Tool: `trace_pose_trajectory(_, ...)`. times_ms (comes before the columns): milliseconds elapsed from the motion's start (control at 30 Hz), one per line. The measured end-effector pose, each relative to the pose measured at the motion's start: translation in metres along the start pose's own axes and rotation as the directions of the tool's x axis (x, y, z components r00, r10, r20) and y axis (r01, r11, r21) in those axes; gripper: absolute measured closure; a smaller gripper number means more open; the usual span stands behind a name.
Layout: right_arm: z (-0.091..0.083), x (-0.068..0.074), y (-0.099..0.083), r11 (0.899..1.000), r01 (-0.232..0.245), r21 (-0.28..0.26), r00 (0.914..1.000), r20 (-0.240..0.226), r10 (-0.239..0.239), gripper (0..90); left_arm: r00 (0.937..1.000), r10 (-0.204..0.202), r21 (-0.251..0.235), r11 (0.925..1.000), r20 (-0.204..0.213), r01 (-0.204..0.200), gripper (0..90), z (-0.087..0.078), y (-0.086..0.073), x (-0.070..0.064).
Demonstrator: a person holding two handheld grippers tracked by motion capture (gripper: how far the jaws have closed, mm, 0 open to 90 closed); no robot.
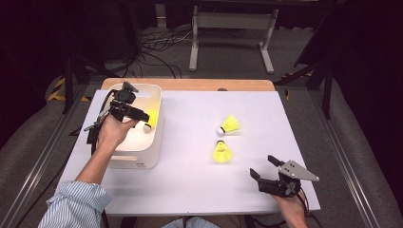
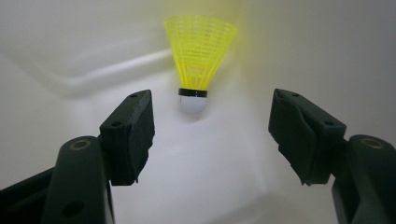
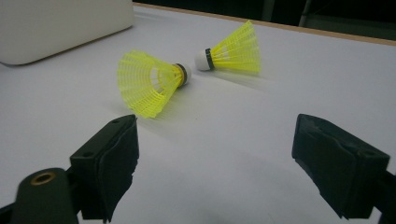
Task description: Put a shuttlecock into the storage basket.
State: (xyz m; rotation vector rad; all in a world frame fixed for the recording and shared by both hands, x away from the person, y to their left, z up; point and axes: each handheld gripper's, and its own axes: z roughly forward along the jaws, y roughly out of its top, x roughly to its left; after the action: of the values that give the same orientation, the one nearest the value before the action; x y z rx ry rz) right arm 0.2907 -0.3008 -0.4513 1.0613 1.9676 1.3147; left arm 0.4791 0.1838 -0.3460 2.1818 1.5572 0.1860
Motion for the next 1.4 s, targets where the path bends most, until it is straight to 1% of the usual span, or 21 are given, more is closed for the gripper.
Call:
trace_pose_trajectory(167, 0.0, 0.0, 0.0, 1.0, -0.002, -0.001, 1.0, -0.001, 0.002, 15.4, 1.0, 0.0, 0.002, 1.0, -0.005, 0.0, 31.1, 0.0, -0.001, 0.0)
trace_pose_trajectory(400, 0.001, -0.001, 0.0, 1.0, -0.01, 0.005, 1.0, 0.0, 0.01, 15.4, 1.0, 0.007, -0.025, 0.9997, 0.003, -0.007, 30.6, -0.004, -0.002, -0.002)
trace_pose_trajectory(500, 0.002, 0.0, 0.001, 1.0, 0.0, 0.001, 1.0, -0.004, 0.0, 15.4, 0.9998, 0.018, -0.045, 0.9989, 0.009, -0.017, 30.7, -0.009, -0.003, -0.005)
trace_pose_trajectory(600, 0.002, 0.001, 0.001, 1.0, -0.002, 0.004, 1.0, -0.007, 0.002, 15.4, 0.9993, 0.025, -0.052, 0.9984, 0.027, -0.023, 30.9, -0.014, -0.004, -0.007)
trace_pose_trajectory(700, 0.0, 0.0, 0.001, 1.0, -0.005, -0.004, 1.0, -0.006, 0.005, 15.4, 0.9994, 0.023, -0.064, 0.9977, 0.028, -0.021, 31.5, -0.016, -0.004, -0.01)
trace_pose_trajectory(733, -0.001, 0.0, 0.001, 1.0, -0.007, -0.005, 1.0, -0.004, 0.006, 15.4, 0.9993, 0.031, -0.064, 0.9975, 0.023, -0.03, 31.8, -0.017, -0.005, -0.012)
trace_pose_trajectory(800, -0.002, 0.0, 0.001, 1.0, -0.002, -0.01, 1.0, -0.004, 0.002, 15.4, 0.9992, 0.034, -0.072, 0.9968, 0.021, -0.033, 32.1, -0.019, -0.005, -0.014)
trace_pose_trajectory(867, -0.003, -0.001, 0.0, 1.0, 0.0, -0.011, 1.0, -0.004, 0.0, 15.4, 0.999, 0.04, -0.08, 0.9961, 0.022, -0.038, 32.4, -0.022, -0.005, -0.017)
trace_pose_trajectory(933, -0.004, -0.001, 0.0, 1.0, -0.007, -0.009, 1.0, -0.004, 0.007, 15.3, 0.9987, 0.049, -0.09, 0.9948, 0.013, -0.048, 32.4, -0.026, -0.005, -0.018)
trace_pose_trajectory(967, -0.004, -0.001, 0.0, 1.0, -0.008, -0.009, 1.0, -0.004, 0.008, 15.3, 0.9987, 0.05, -0.102, 0.9936, 0.01, -0.049, 32.4, -0.028, -0.005, -0.019)
trace_pose_trajectory(1067, -0.002, -0.001, 0.0, 1.0, -0.008, -0.006, 0.9999, -0.011, 0.008, 15.2, 0.9985, 0.051, -0.127, 0.9908, 0.018, -0.048, 32.8, -0.034, -0.006, -0.021)
trace_pose_trajectory(1167, -0.002, 0.0, 0.0, 1.0, -0.008, -0.005, 0.9998, -0.016, 0.007, 15.2, 0.9976, 0.064, -0.131, 0.9896, 0.026, -0.06, 33.1, -0.038, -0.008, -0.024)
trace_pose_trajectory(1267, -0.002, 0.0, 0.0, 1.0, -0.009, -0.005, 0.9999, -0.014, 0.009, 15.2, 0.9968, 0.072, -0.145, 0.9873, 0.036, -0.066, 33.6, -0.041, -0.009, -0.026)
trace_pose_trajectory(1400, -0.002, -0.001, 0.0, 1.0, -0.009, -0.004, 0.9999, -0.014, 0.009, 15.2, 0.9962, 0.079, -0.151, 0.9859, 0.037, -0.072, 34.2, -0.044, -0.009, -0.027)
